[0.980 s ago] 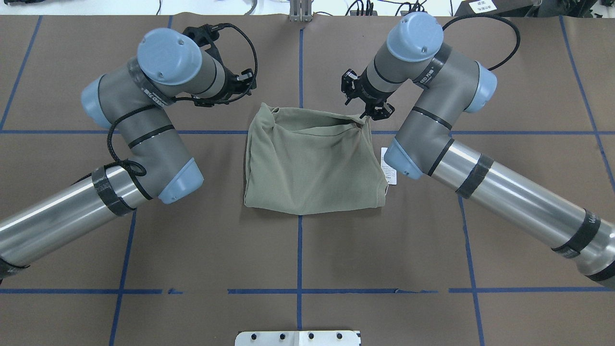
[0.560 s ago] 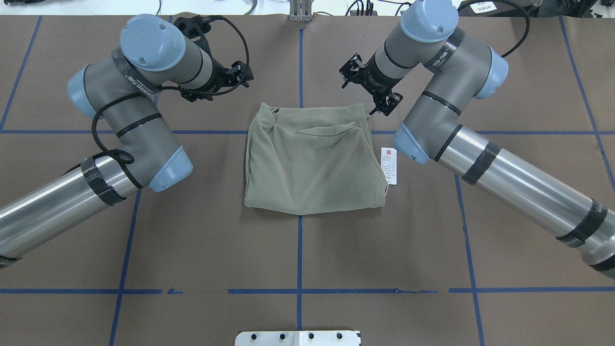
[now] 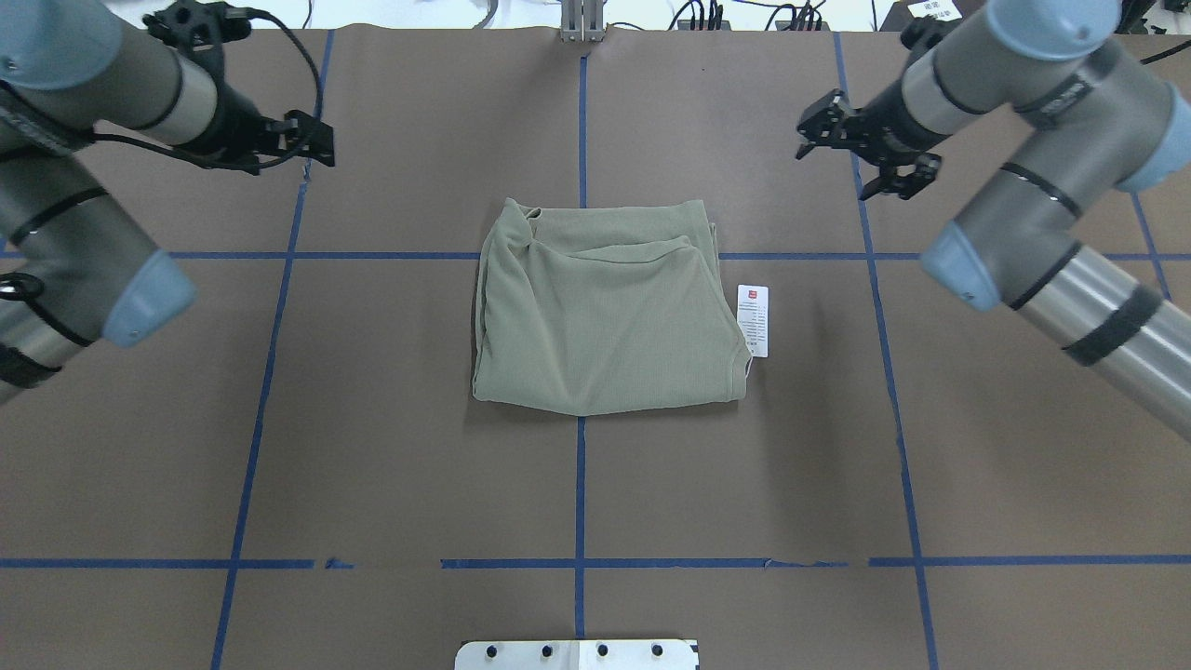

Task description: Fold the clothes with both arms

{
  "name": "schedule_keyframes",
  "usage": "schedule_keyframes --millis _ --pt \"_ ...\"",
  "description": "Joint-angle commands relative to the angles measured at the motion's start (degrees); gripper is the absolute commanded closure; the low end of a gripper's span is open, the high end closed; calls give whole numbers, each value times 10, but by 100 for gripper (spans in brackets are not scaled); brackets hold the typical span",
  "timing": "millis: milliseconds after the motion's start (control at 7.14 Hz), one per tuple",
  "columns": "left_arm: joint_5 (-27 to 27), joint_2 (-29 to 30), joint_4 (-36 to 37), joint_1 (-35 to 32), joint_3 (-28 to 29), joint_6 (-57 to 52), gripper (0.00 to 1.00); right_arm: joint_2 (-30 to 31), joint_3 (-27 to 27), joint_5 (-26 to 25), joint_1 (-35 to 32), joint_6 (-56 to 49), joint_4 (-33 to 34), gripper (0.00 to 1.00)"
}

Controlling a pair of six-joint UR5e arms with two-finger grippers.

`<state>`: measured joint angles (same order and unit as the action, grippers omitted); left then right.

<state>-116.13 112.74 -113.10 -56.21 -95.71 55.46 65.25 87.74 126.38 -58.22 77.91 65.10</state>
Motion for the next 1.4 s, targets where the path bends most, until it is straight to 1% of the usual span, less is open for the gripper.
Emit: schedule_keyframes --millis 0,140,280,420,560,700,840,980,1120,1260 --pt "-16 -122 2 -88 -63 -196 0 135 23 54 -113 -269 1 0" --pt "-28 -160 15 -138 -62 -307 0 197 14 65 -167 -425 5 0" --pt "-46 -192 17 -183 -59 -416 0 237 14 76 -222 -564 39 0" --pt "-79 -233 16 -226 -64 -525 0 268 14 102 -268 -703 85 0" --pt "-98 -256 17 -258 -57 -644 0 277 21 104 -302 -818 150 0" --pt "-101 -287 15 -275 -57 -678 0 283 23 99 -327 -896 209 0" --pt "-97 -298 5 -282 -55 -663 0 286 24 98 -356 -924 227 0" --pt "-82 -292 7 -278 -41 -648 0 290 32 96 -359 -924 216 0" --pt "-82 -290 3 -278 -18 -653 0 291 37 65 -359 -921 213 0" --pt "-84 -277 13 -278 22 -643 0 294 39 64 -360 -915 219 0"
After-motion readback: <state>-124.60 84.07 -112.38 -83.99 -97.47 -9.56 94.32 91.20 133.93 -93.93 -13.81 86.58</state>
